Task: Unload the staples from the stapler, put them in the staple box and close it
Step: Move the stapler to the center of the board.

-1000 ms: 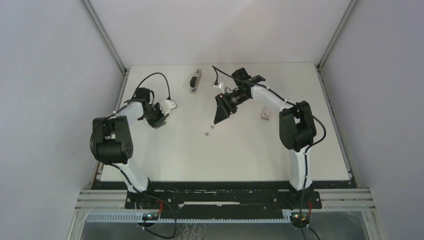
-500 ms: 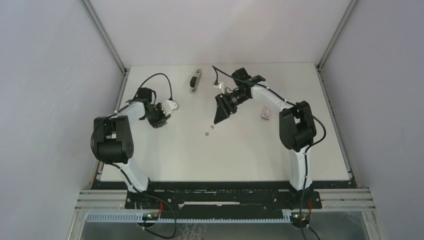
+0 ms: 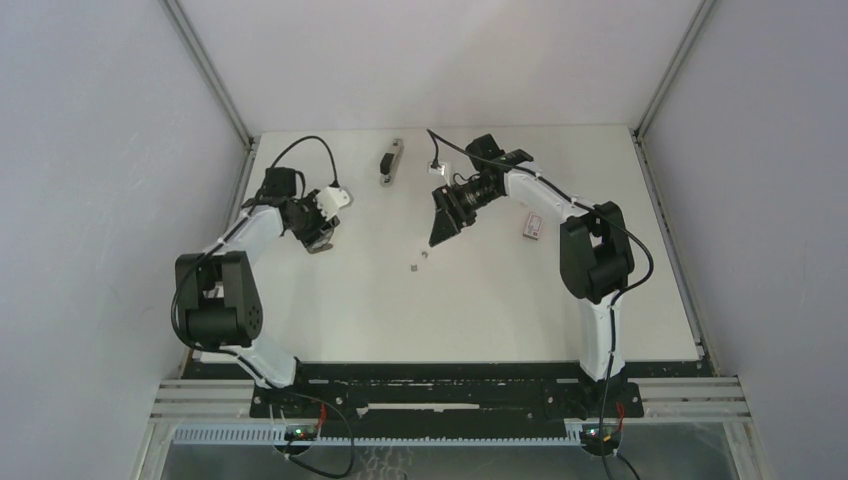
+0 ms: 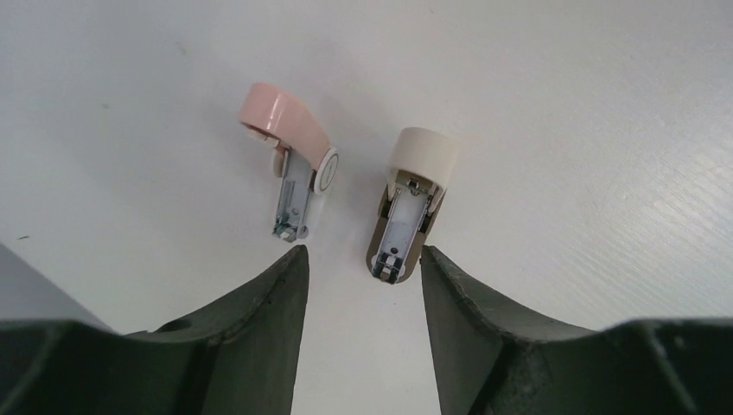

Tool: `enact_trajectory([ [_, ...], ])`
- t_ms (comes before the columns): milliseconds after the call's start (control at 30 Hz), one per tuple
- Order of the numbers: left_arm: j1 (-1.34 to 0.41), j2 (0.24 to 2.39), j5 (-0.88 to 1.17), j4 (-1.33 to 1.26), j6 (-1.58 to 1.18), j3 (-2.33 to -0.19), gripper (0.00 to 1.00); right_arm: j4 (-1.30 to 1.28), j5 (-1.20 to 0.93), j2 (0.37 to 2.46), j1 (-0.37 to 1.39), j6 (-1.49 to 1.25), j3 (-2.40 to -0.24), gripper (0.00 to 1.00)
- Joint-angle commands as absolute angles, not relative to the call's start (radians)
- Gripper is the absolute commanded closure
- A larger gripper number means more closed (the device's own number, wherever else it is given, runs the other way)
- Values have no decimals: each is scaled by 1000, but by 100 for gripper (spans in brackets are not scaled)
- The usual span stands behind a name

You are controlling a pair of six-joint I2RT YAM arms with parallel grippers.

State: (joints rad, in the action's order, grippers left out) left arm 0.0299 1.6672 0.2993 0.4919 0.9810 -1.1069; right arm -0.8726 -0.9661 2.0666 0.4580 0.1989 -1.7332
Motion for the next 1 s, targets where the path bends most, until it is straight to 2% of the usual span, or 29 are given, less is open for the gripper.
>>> enact_trajectory([
  [0, 34, 1552, 327, 505, 958, -1067, 44, -867, -967, 1989, 450, 217, -1744, 32],
  [100, 39, 1501, 339, 521, 937, -1075, 40, -866, -945, 1977, 446, 219, -1745, 31],
  [233, 38, 1449, 386, 524, 858, -1119, 24, -854, -865, 1947, 436, 224, -1743, 26],
  [267, 35, 1446, 392, 520, 830, -1142, 19, -849, -834, 1935, 433, 223, -1739, 20],
  [300, 33, 1449, 398, 514, 800, -1164, 14, -841, -803, 1918, 429, 225, -1736, 4],
  [367, 24, 1468, 395, 491, 726, -1218, 2, -813, -720, 1889, 420, 220, -1720, 0],
  [400, 17, 1485, 384, 479, 689, -1246, 0, -797, -666, 1873, 415, 217, -1710, 0],
  [667, -90, 1714, 99, 368, 464, -1519, 0, -642, -308, 1779, 338, 169, -1637, 0],
  [833, -144, 1880, -131, 335, 308, -1759, 0, -523, -224, 1705, 277, 156, -1563, 0],
  [967, -153, 1972, -92, 370, 310, -1896, 0, -422, -140, 1606, 245, 138, -1471, 0],
])
